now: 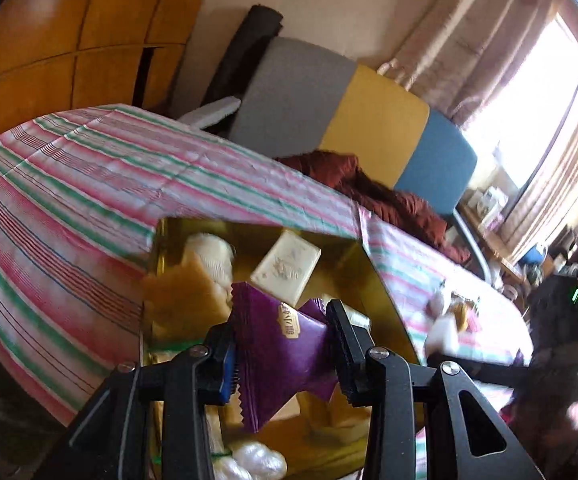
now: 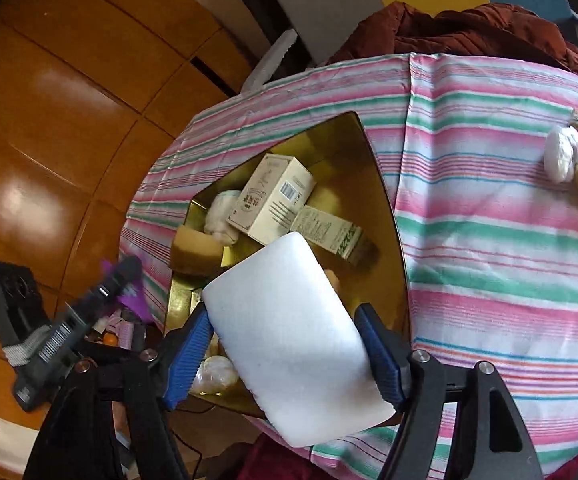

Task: Organize objects
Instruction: 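Carry the white sponge and purple candy into the gold tray and release both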

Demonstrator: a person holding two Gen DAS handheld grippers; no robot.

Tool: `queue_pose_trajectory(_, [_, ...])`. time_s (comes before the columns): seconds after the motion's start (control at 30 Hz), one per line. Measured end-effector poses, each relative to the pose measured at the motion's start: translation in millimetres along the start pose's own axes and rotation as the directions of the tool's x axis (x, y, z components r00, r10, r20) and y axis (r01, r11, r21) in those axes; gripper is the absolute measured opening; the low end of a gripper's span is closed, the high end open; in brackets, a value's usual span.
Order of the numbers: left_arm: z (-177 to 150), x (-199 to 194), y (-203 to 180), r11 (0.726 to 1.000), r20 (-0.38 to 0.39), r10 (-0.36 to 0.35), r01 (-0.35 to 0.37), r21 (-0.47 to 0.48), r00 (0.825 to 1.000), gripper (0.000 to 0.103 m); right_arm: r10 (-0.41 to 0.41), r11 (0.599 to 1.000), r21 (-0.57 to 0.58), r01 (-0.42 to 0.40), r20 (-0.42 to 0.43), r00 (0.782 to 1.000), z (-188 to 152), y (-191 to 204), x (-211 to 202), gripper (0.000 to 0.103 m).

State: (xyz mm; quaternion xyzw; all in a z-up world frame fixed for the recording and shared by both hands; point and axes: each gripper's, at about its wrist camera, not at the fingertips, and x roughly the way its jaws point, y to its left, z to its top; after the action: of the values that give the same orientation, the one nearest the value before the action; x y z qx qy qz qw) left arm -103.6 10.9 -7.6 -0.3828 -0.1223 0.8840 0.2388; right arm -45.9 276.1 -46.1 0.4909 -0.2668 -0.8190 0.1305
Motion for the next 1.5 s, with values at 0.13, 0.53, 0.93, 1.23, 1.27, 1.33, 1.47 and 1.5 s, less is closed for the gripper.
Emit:
queue_pose_trajectory(0.13, [16.3,-9.4,8.4,1.0,0.035,-0.011,0.012,-0.022,0.999,0.039,0.002,1.0,0.027,-0.003,0.001,1.0,-4.0,-4.2,6.0,0.077])
queue_pose_trajectory(0.53, [15.2,15.4,-1.4,1.0,-0.019,-0.022,0.021,-0.011,1.0,0.039,-0.051,0.998,0.035,0.05,0.032,0.998,-10.5,-15.4,2.2,0.082])
queue_pose_trajectory(0.93, [21.6,32.3,8.2,0.998,-0.084,-0.019,0.014,-0.056,0.996,0.07,-0.11,0.993,-0.03,0.111,0.042,0.993,-17.1,-1.2,5.3,0.082])
queue_pose_trajectory(1.23, [-8.3,-3.8,25.8,0.987,-0.014,0.159,-0.159,-0.034,0.987,0.068,-0.191,0.972,-0.118,0.201,0.092,0.977,-25.6,12.4,5.6,0.082])
queue_pose_trajectory(1.27, [-14.6,-6.4,27.4,0.983,-0.014,0.182,-0.182,-0.029,0.983,0.069,-0.197,0.971,-0.121,0.208,0.095,0.976,-26.0,12.8,6.3,0.082])
queue_pose_trajectory(1.33, [-26.1,-9.9,29.7,0.976,-0.017,0.215,-0.215,-0.019,0.976,0.07,-0.214,0.965,-0.132,0.228,0.111,0.971,-28.1,13.7,5.4,0.082])
queue_pose_trajectory(1.47, [-42.4,-9.3,27.0,0.969,-0.036,0.246,-0.245,0.017,0.969,0.07,-0.255,0.947,-0.156,0.28,0.163,0.953,-31.9,19.2,0.7,0.082])
queue_pose_trajectory(1.5, [-45.4,-8.3,25.1,0.969,-0.041,0.246,-0.245,0.027,0.968,0.07,-0.264,0.943,-0.161,0.292,0.176,0.948,-32.3,20.5,-0.8,0.082])
